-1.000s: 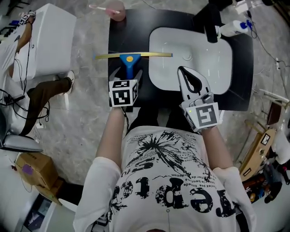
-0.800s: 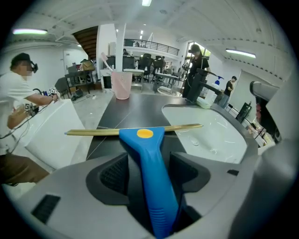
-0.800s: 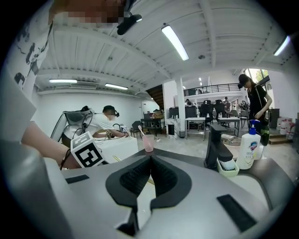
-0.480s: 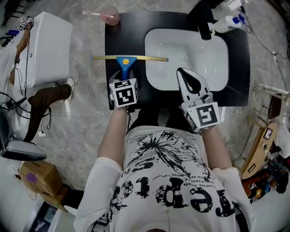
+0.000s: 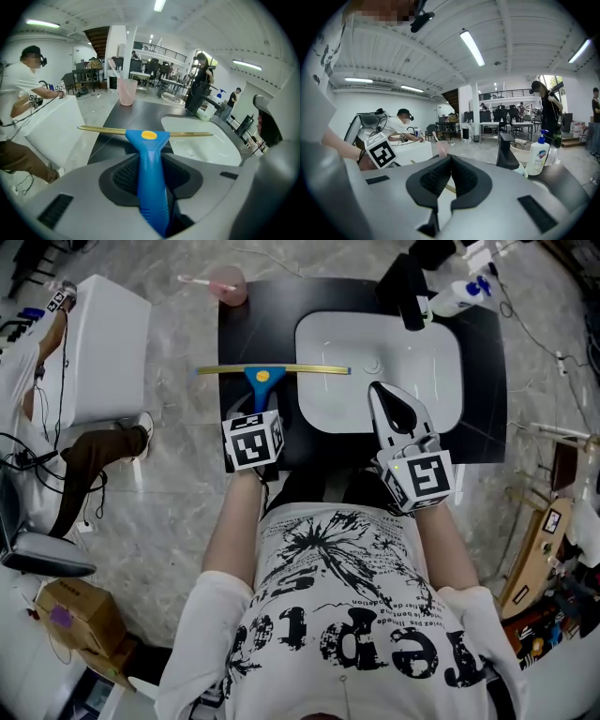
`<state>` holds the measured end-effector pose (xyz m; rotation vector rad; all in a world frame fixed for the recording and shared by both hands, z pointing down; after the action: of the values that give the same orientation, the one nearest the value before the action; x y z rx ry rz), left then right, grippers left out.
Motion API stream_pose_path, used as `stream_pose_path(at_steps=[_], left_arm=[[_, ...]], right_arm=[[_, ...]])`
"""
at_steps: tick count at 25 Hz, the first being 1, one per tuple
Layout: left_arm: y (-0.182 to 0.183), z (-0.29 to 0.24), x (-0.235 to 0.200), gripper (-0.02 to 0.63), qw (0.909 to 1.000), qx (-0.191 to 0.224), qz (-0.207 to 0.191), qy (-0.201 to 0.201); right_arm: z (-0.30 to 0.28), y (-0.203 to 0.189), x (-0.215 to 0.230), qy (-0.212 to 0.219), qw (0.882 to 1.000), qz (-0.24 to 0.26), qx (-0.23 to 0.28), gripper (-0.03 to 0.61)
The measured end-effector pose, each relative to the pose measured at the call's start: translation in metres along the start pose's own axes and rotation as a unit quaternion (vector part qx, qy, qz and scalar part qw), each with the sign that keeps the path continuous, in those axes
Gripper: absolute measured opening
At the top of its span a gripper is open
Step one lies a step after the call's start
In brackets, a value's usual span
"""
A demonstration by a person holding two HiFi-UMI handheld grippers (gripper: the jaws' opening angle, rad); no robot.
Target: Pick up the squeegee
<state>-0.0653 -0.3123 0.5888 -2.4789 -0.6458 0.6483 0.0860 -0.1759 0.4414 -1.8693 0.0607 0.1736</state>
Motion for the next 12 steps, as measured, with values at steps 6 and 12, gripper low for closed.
stream_pose_path(at_steps=[6,12], left_arm=[[0.029,0.035,0.012,0.138,0.9979,0.061,-0.015,-0.01],[0.079,0.087,0.027,0.138,0.987,0.155,-0.023,-0.036]], right_arm=[[0.007,0.023,0.007,-0.009,1.0,0.016,0.018,0.014],[0.014,0.049,0.015,-0.023,0.999,0.024,0.043,0.015]])
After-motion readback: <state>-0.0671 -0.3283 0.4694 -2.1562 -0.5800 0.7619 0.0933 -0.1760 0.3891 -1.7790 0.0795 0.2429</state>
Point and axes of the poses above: the fingertips, and each gripper's own axes: z backward along the fingers, x to its right, y out of its top, the point moved 2 cm from there along z, backward along the fingers, and after that the axes turned 12 degrees about z, right-handed, at the moved point
